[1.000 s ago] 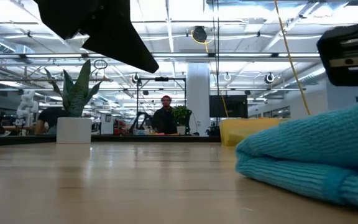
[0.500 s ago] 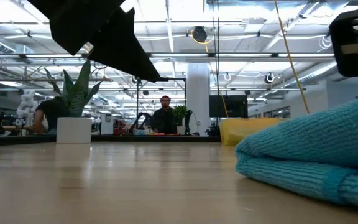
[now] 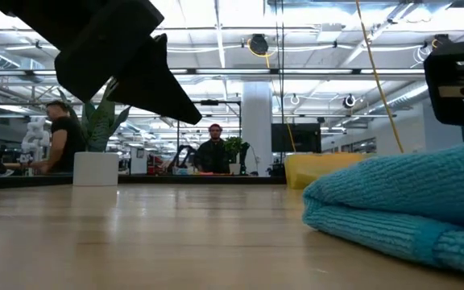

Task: Fold microfiber towels
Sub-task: Fold the blue kitchen towel

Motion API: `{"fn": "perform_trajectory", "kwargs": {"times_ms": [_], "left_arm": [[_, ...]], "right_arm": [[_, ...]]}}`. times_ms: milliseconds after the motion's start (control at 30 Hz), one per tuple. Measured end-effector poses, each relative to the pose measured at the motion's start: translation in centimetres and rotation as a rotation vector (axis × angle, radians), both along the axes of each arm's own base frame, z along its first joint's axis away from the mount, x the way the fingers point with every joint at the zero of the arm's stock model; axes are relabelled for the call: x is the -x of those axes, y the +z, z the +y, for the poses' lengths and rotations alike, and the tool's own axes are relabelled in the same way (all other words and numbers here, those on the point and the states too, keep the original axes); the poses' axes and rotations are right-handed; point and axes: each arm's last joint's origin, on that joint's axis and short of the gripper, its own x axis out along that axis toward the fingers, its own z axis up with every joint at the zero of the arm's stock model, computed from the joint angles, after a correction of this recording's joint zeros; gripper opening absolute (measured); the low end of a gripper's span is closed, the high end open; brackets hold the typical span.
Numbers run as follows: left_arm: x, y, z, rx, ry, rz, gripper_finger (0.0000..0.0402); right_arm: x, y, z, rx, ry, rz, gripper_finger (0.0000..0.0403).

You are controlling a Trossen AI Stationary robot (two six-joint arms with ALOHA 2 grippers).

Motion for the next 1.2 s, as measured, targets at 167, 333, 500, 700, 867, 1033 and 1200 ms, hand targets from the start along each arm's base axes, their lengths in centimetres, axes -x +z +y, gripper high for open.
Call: {"fn": "perform_trajectory", "kwargs": {"times_ms": [167, 333, 500, 700, 867, 1033, 1200], "left_arm": [[-0.1, 0.0, 0.0, 0.003, -0.001, -0.006, 0.0026], [-0.1, 0.1, -0.1, 0.006, -0.002, -0.010, 0.0026], [-0.1, 0.1, -0.1, 0.005, -0.003, -0.010, 0.0026], [-0.1, 0.1, -0.1, 0.009, -0.007, -0.007, 0.0026], [-0.2, 0.0, -0.2, 0.028, -0.032, 0.013, 0.0026], [-0.1, 0.0, -0.2, 0.029, -0.033, 0.014, 0.0026], [-0.1, 0.0, -0.2, 0.032, -0.034, 0.015, 0.0026]], "right_arm": [[-0.1, -0.4, -0.7, 0.036, -0.030, 0.044, 0.0130], [-0.1, -1.0, -2.1, 0.096, -0.133, 0.109, 0.0039], [-0.1, -0.7, -2.7, 0.137, -0.198, 0.081, 0.0013], [0.4, 1.9, -3.3, 0.134, -0.226, 0.047, 0.0007], [0.8, 5.4, -3.7, 0.061, -0.231, -0.010, 0.0006], [1.5, 8.9, -4.6, -0.012, -0.237, -0.066, 0.0006], [2.4, 10.2, -5.9, -0.068, -0.261, -0.095, 0.0006]]}}
